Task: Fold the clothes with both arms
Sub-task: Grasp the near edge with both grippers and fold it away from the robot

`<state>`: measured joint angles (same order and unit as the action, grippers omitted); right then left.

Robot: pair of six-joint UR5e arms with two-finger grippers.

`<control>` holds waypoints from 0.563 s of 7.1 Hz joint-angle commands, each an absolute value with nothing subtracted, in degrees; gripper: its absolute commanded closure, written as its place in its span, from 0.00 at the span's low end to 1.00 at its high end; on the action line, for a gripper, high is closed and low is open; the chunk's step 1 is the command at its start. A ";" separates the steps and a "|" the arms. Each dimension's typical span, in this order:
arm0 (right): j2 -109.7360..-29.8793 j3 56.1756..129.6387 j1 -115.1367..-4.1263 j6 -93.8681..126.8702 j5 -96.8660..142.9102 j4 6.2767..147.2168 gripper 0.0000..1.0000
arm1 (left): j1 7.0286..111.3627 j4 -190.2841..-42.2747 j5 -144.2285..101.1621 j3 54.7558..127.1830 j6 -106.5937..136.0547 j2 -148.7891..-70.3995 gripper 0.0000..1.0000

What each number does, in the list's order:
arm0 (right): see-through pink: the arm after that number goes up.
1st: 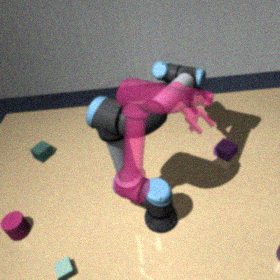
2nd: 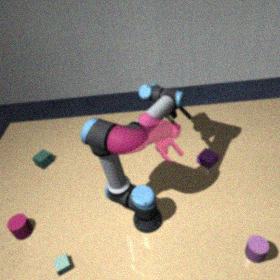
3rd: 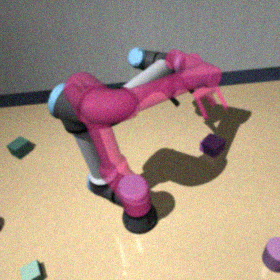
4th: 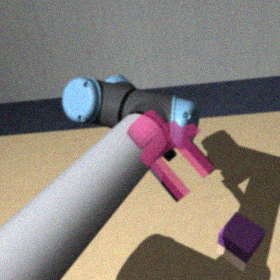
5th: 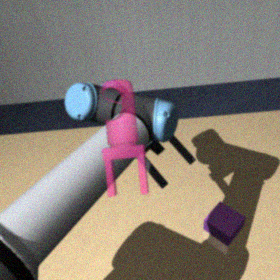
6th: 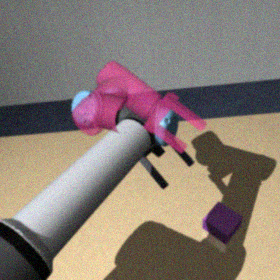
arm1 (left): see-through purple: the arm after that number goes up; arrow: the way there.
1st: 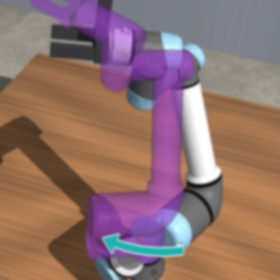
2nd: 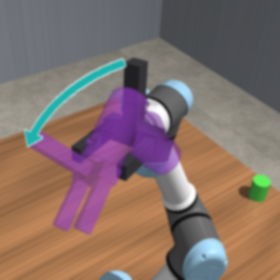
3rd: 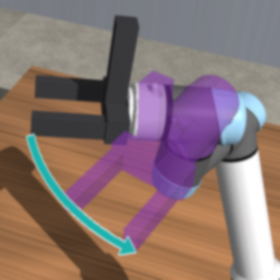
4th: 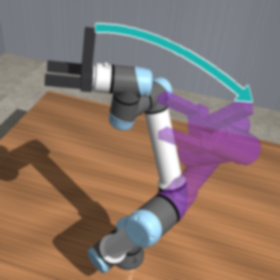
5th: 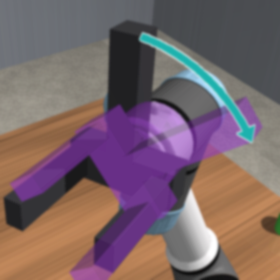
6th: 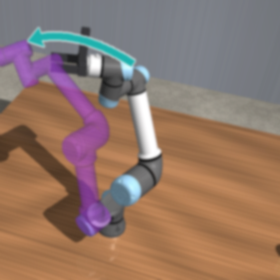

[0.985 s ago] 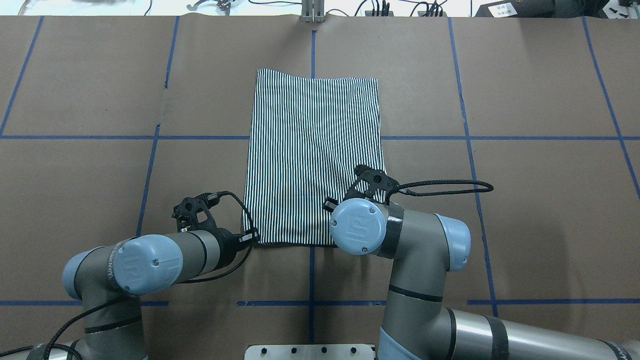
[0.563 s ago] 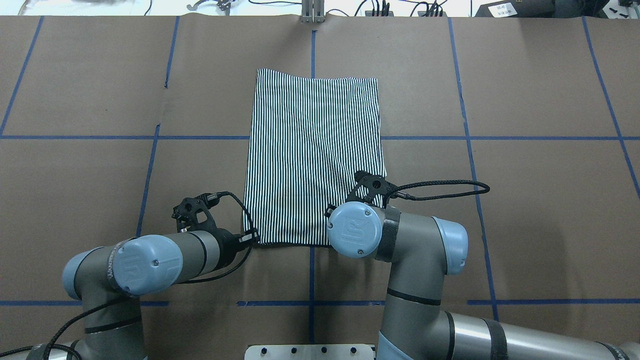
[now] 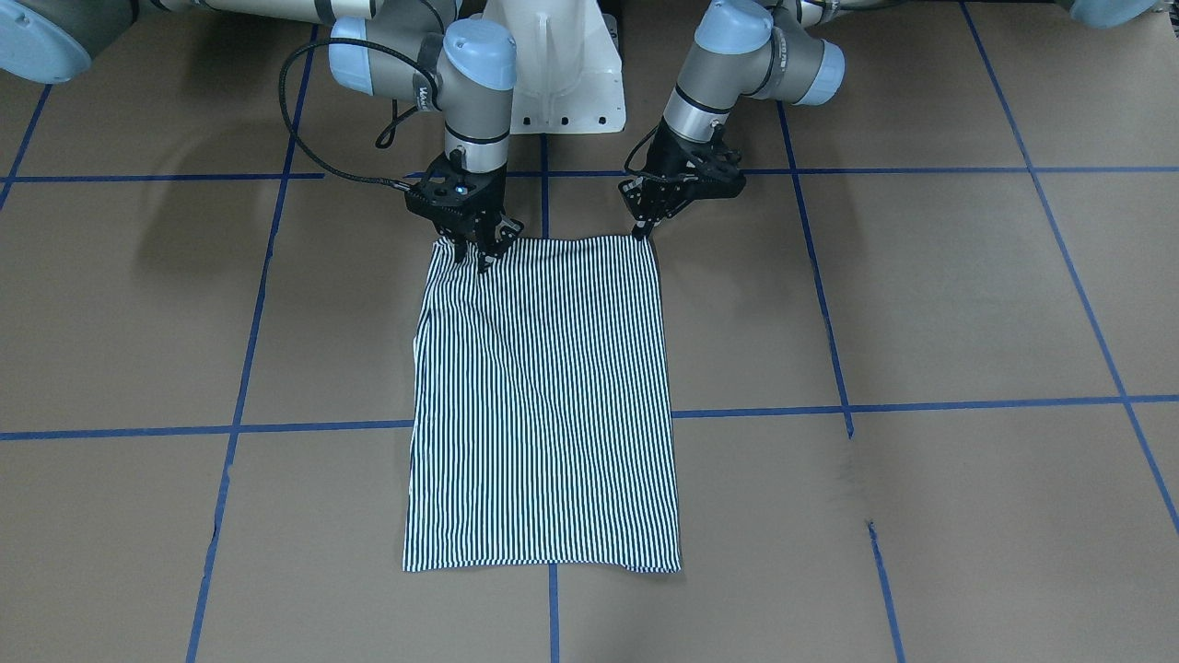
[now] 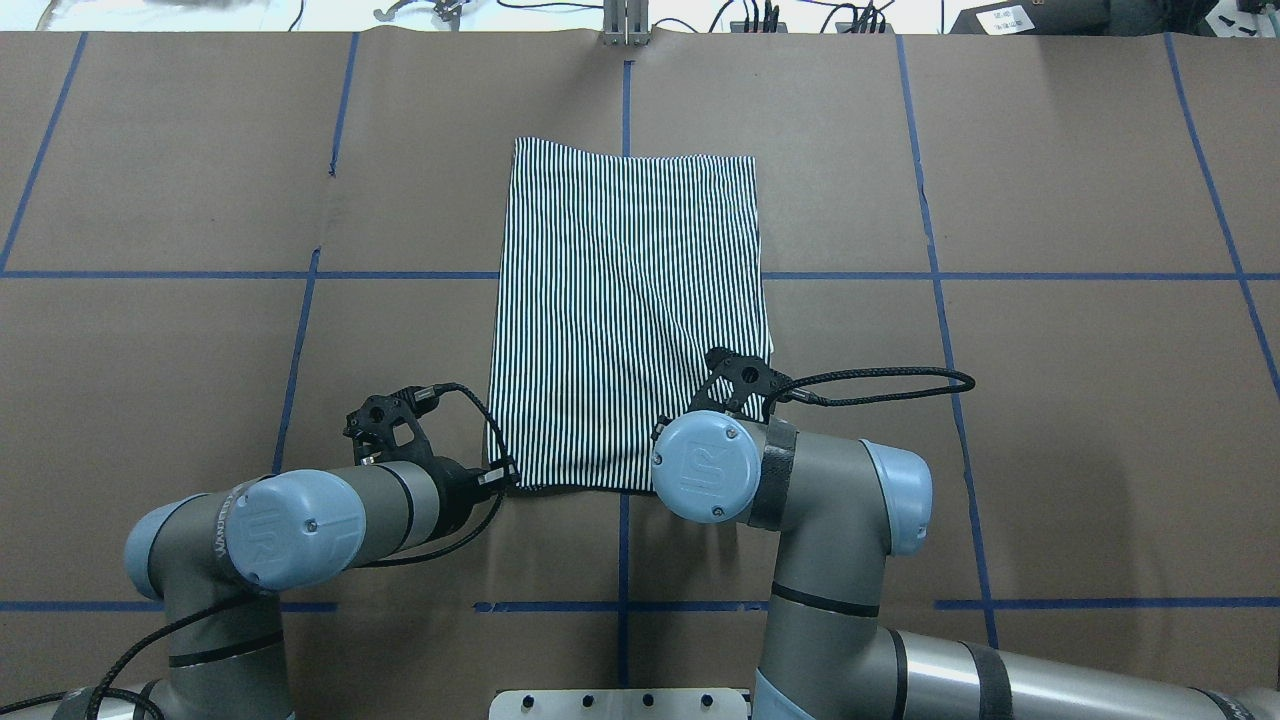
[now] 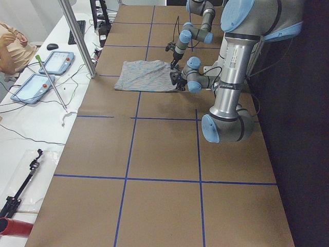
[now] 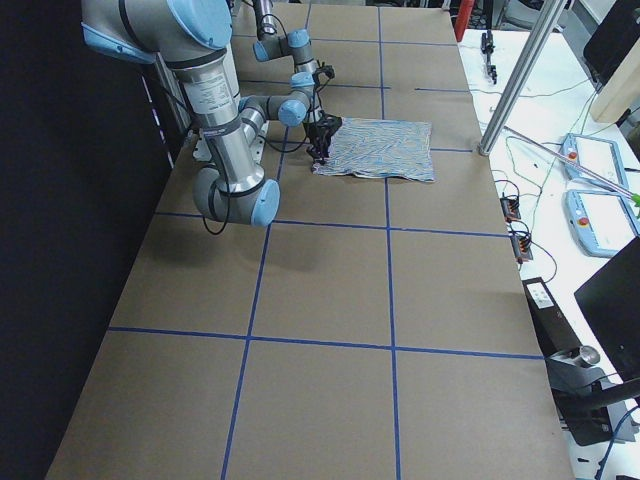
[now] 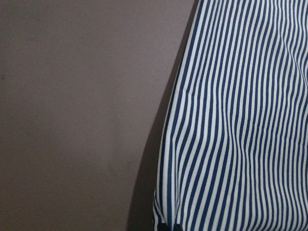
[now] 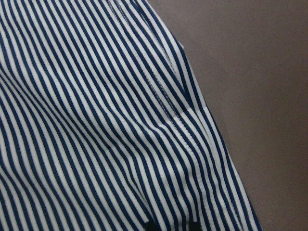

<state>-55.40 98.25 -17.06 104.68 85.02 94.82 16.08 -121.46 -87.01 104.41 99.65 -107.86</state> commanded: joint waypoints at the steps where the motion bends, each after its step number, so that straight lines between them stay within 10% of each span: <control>1: -55.20 98.44 -17.14 105.11 84.73 94.57 1.00 | 16.08 -121.46 -86.92 104.41 99.58 -107.93 1.00; 4: -57.38 109.01 -18.28 104.59 85.95 99.01 1.00 | 17.13 -115.54 -87.97 112.62 95.83 -107.23 1.00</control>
